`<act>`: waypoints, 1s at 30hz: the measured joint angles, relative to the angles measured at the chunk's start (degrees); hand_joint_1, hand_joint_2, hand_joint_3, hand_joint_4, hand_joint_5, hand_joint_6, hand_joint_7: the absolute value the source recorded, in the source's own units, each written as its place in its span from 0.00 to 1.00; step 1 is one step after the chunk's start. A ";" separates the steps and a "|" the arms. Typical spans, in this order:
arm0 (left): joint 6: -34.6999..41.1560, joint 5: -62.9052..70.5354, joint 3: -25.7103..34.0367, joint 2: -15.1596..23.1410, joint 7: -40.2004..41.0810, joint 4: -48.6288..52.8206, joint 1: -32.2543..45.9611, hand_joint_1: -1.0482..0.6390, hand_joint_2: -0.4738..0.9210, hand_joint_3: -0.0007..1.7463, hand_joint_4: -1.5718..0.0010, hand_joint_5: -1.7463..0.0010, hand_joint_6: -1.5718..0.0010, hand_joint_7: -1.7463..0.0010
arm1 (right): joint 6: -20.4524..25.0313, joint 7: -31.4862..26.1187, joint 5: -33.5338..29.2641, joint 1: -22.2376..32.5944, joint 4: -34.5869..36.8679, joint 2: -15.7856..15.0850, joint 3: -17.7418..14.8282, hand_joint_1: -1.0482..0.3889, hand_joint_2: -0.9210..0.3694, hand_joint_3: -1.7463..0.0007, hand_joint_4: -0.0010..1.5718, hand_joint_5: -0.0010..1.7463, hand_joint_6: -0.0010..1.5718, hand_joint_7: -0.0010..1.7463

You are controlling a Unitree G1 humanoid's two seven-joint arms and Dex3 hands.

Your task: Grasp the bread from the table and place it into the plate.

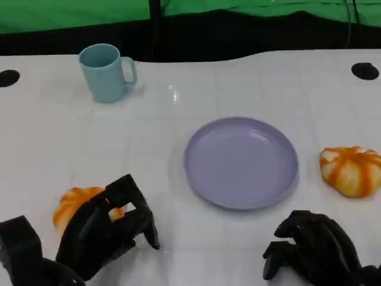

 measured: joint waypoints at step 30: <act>6.39 44.33 -5.63 25.90 13.04 -29.45 0.98 0.23 1.00 0.02 0.72 0.94 0.80 1.00 | -0.06 0.50 0.03 0.21 0.26 0.10 0.12 0.01 0.15 1.00 1.00 0.43 1.00 0.21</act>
